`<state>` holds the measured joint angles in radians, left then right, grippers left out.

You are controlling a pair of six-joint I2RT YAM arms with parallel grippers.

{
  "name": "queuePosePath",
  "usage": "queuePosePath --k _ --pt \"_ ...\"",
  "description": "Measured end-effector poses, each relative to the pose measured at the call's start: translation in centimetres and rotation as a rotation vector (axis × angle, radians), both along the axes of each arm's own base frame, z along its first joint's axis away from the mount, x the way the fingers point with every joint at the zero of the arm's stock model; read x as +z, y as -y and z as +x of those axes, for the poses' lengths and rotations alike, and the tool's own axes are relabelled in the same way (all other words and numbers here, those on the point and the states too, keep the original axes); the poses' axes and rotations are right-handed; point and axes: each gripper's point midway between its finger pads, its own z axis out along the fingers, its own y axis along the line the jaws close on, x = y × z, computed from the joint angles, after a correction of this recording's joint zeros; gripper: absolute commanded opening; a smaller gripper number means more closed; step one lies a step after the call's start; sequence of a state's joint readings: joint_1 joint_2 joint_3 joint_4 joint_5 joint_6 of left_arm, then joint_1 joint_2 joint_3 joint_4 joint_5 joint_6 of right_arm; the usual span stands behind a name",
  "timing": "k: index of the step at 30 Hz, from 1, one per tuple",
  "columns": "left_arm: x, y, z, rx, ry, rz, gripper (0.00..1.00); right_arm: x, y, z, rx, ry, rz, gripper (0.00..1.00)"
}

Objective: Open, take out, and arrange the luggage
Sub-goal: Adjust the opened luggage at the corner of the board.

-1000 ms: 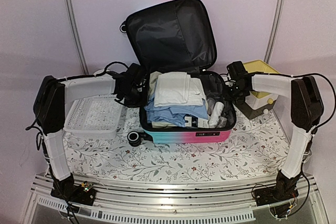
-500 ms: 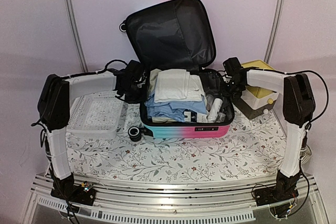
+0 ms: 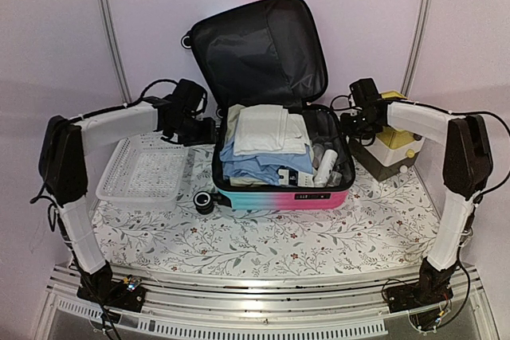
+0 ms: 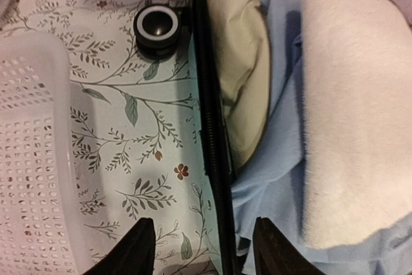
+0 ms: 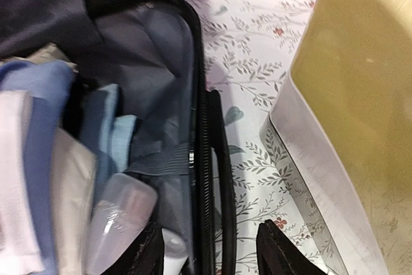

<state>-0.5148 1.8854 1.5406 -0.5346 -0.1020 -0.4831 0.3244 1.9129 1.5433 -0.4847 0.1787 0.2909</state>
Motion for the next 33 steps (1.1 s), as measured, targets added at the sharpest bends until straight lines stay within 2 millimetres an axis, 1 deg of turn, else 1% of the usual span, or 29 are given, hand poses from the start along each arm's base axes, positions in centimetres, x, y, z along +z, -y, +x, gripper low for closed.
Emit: queuePosePath --k 4,6,8,10,13,16,20,23,27,30,33 --pt "4.9 -0.1 -1.0 -0.012 0.084 -0.057 0.53 3.0 -0.5 -0.9 0.035 0.053 0.051 0.51" --pt "6.7 0.1 -1.5 -0.031 0.114 -0.096 0.51 4.0 -1.1 -1.6 0.066 0.067 0.088 0.51" --pt "7.9 0.8 -2.1 -0.068 0.130 -0.148 0.49 4.5 -2.1 -2.3 0.118 0.067 0.141 0.51" --pt "8.3 1.9 -2.3 -0.111 0.132 -0.197 0.48 4.7 -3.4 -3.0 0.177 0.058 0.199 0.52" --pt "7.9 3.6 -2.4 -0.168 0.113 -0.258 0.51 4.8 -5.6 -4.0 0.267 0.037 0.301 0.53" --pt "6.6 5.2 -2.0 -0.214 0.075 -0.305 0.53 4.6 -7.4 -4.9 0.332 0.011 0.395 0.53" --pt "3.9 7.1 -1.5 -0.257 0.010 -0.354 0.57 4.8 -8.9 -5.7 0.373 -0.016 0.491 0.54" --pt "2.2 8.1 -1.4 -0.278 -0.039 -0.381 0.60 5.4 -10.0 -6.0 0.400 -0.021 0.557 0.55" --pt "0.9 8.7 -1.3 -0.282 -0.079 -0.400 0.62 5.6 -11.7 -6.3 0.429 -0.040 0.627 0.55" --pt "0.7 8.7 -1.3 -0.279 -0.084 -0.405 0.63 5.2 -12.6 -6.5 0.437 -0.065 0.666 0.56" --pt "0.9 8.6 -1.0 -0.270 -0.085 -0.421 0.62 4.3 -13.3 -6.5 0.431 -0.099 0.692 0.57"
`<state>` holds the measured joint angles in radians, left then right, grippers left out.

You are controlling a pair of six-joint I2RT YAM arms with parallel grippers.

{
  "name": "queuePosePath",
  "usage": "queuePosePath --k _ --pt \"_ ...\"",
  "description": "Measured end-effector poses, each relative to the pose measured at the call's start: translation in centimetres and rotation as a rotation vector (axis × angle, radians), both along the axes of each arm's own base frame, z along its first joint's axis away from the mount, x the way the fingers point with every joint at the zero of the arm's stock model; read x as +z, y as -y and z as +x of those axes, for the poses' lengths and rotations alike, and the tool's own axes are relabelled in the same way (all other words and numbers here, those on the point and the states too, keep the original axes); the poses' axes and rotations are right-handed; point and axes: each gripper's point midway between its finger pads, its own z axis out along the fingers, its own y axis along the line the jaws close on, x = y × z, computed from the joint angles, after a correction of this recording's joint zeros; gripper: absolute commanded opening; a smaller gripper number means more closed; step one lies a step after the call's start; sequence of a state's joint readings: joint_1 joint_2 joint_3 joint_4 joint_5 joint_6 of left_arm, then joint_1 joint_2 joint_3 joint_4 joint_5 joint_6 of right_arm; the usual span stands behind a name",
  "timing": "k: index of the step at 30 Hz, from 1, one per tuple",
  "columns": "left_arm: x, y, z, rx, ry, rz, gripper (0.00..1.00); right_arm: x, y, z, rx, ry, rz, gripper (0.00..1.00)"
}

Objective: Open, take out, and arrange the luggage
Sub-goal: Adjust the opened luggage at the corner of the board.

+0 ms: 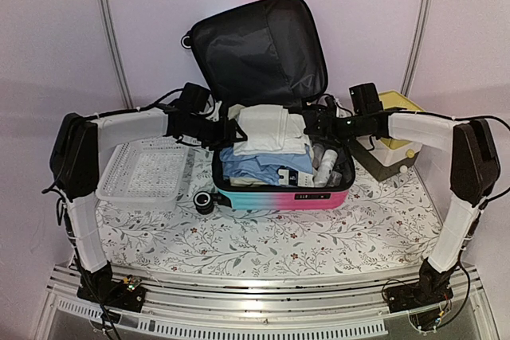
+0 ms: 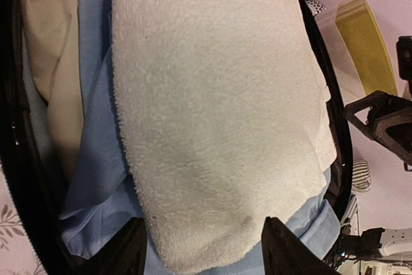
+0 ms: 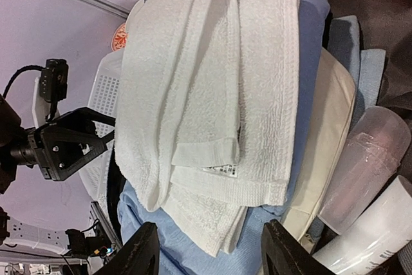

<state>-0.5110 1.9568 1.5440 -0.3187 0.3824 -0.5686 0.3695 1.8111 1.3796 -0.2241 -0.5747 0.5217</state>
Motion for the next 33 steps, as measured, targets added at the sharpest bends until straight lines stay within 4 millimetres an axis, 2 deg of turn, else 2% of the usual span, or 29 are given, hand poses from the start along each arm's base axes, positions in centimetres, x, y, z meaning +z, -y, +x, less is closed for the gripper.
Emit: queuePosePath --k 4,8,14,33 --pt "0.5 0.3 0.4 -0.005 0.004 -0.046 0.58 -1.7 -0.5 0.2 0.001 -0.051 0.008 0.57" --pt "-0.2 0.8 0.7 -0.016 -0.013 -0.074 0.57 -3.1 -0.8 0.1 -0.001 -0.097 0.010 0.57" --pt "-1.8 1.1 0.8 -0.022 -0.051 -0.083 0.58 -2.8 -1.6 0.0 0.010 -0.105 0.038 0.57" --pt "-1.4 1.3 0.7 -0.030 -0.052 -0.101 0.62 -3.1 -2.9 0.4 0.029 -0.132 0.085 0.54"
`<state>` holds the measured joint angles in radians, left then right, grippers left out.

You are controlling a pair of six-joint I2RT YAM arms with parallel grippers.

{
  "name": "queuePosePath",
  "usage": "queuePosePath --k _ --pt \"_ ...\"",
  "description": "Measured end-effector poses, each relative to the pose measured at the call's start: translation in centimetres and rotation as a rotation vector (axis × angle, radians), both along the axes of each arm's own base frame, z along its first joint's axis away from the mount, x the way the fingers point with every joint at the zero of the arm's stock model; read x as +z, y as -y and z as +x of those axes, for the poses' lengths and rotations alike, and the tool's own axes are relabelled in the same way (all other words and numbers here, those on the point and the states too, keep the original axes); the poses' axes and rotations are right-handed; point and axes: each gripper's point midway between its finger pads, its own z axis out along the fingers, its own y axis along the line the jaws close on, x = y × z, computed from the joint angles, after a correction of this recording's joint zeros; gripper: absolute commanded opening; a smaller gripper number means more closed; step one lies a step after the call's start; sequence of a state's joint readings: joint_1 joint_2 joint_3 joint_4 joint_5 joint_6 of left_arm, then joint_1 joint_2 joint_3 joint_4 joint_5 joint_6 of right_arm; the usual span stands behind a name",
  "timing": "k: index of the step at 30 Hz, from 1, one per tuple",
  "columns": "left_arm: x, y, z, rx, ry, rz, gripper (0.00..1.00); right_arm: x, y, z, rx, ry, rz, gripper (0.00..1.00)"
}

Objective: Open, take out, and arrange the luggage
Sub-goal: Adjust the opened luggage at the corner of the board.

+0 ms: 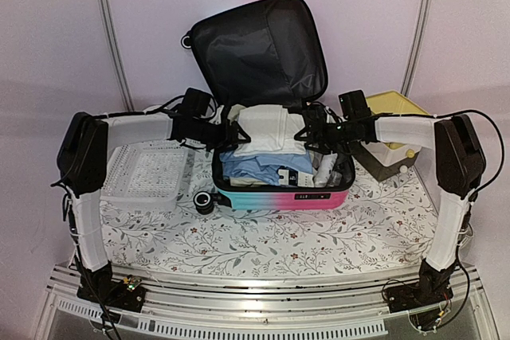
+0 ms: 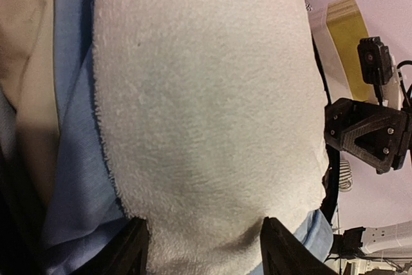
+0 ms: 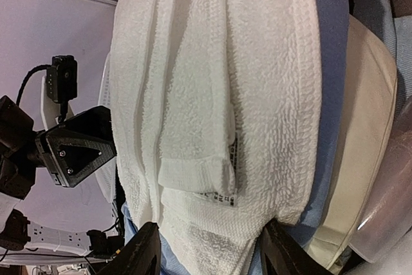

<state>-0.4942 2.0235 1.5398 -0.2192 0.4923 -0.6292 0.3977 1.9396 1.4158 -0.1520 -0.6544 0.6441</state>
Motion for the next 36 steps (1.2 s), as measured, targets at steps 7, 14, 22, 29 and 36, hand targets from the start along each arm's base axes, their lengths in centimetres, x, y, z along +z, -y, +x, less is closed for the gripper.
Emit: queuePosePath --k 7,14,22,29,36 --pt "0.0 -0.1 0.0 0.000 0.012 0.008 0.63 -0.1 -0.2 0.0 0.002 -0.007 0.012 0.55" --pt "2.8 -0.9 -0.4 0.018 0.089 0.049 0.63 -0.4 0.3 0.4 -0.029 0.010 -0.031 0.56" --pt "5.9 -1.5 -0.8 0.035 0.181 0.080 0.63 0.5 2.1 1.3 -0.097 0.081 -0.154 0.56" --pt "5.8 -1.8 -1.0 0.038 0.187 0.108 0.62 3.8 1.7 2.4 -0.086 0.174 -0.158 0.54" --pt "5.6 -1.8 -1.2 0.028 0.186 0.118 0.62 6.7 -0.4 3.4 -0.035 0.232 -0.098 0.53"
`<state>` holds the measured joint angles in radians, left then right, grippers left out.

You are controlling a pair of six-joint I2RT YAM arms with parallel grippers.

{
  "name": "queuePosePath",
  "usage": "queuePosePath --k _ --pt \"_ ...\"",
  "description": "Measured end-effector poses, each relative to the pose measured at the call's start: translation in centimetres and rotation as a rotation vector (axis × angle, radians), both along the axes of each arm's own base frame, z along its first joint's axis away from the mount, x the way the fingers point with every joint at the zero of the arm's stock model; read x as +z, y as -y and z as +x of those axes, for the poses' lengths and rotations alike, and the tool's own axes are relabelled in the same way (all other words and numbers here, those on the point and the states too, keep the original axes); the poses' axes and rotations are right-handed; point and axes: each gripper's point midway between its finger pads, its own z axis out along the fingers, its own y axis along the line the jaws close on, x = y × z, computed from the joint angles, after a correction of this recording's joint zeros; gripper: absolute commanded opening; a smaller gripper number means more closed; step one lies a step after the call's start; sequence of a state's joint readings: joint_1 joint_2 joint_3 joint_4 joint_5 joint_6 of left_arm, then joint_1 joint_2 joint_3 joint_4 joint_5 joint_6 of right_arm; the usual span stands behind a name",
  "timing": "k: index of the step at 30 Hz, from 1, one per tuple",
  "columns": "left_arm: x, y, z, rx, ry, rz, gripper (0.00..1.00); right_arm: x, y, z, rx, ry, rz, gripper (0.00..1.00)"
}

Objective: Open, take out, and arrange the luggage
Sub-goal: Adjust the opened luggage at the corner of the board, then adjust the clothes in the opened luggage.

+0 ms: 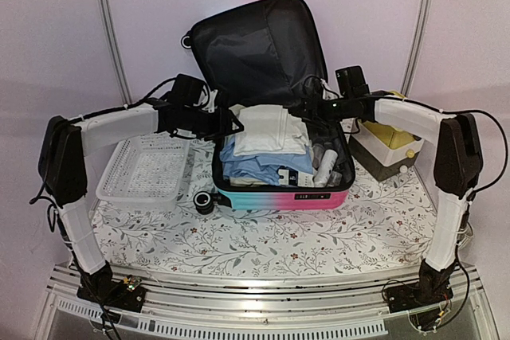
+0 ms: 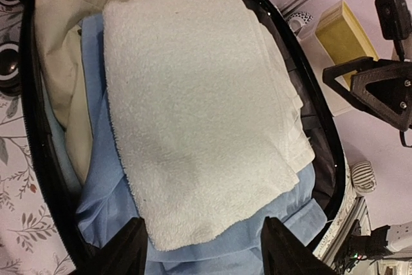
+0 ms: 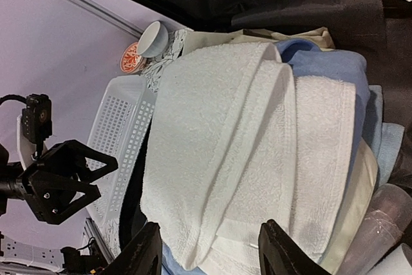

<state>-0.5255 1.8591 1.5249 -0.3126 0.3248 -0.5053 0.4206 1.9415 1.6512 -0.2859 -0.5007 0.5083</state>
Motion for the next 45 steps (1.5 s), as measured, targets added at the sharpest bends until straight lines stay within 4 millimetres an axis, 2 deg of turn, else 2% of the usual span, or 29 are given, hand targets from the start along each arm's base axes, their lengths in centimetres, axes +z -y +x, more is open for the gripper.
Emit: queuePosePath --k 7,13,21,30,36,45 --pt "-0.1 0.0 0.0 -0.003 0.001 0.004 0.62 -2.0 -1.7 0.7 0.044 -0.054 0.030 0.52" --pt "-0.1 0.0 -0.1 -0.004 -0.002 0.007 0.62 -4.0 -2.0 1.4 0.029 -0.102 0.028 0.60" --pt "-0.2 0.0 -0.1 -0.007 0.000 0.009 0.61 -2.9 -1.4 2.5 -0.006 -0.053 0.003 0.61" --pt "-0.2 0.1 -0.2 -0.014 0.004 0.012 0.61 -3.5 0.0 3.2 -0.032 -0.057 -0.020 0.56" --pt "-0.2 0.2 -0.3 -0.016 0.005 0.013 0.61 -4.4 -0.6 2.8 0.003 -0.087 -0.003 0.55" --pt "-0.2 0.2 -0.3 -0.018 0.003 0.014 0.61 -4.2 -2.0 1.7 0.053 -0.109 0.038 0.54"
